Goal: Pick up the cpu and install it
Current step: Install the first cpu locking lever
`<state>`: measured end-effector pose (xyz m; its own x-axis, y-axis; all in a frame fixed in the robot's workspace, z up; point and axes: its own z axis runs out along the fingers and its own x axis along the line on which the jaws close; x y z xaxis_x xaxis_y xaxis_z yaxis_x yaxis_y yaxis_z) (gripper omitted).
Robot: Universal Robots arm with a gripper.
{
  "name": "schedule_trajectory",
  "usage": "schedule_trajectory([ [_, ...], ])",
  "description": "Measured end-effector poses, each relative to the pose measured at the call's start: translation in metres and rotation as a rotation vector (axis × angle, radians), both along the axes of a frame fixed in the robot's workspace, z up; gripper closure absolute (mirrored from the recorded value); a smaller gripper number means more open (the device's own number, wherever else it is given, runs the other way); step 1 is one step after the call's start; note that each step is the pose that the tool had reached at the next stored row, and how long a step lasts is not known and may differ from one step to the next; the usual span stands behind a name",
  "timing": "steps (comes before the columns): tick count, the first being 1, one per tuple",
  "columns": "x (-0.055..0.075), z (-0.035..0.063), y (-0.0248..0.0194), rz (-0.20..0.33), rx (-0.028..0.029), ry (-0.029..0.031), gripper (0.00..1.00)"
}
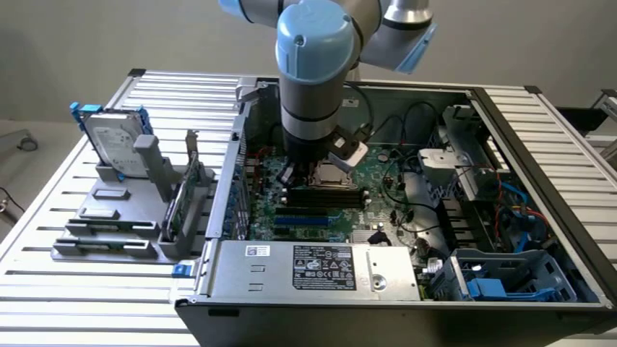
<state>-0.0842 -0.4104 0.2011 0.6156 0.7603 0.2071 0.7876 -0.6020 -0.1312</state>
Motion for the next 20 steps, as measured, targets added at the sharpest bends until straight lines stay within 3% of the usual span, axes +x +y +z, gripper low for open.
schedule_trajectory([
  [11,-0.0014,-0.0051,0.0019,0.0,0.0046,-0.003,0.89],
  [20,-0.0015,-0.0065,0.0025,0.0,0.0036,-0.0077,0.89],
])
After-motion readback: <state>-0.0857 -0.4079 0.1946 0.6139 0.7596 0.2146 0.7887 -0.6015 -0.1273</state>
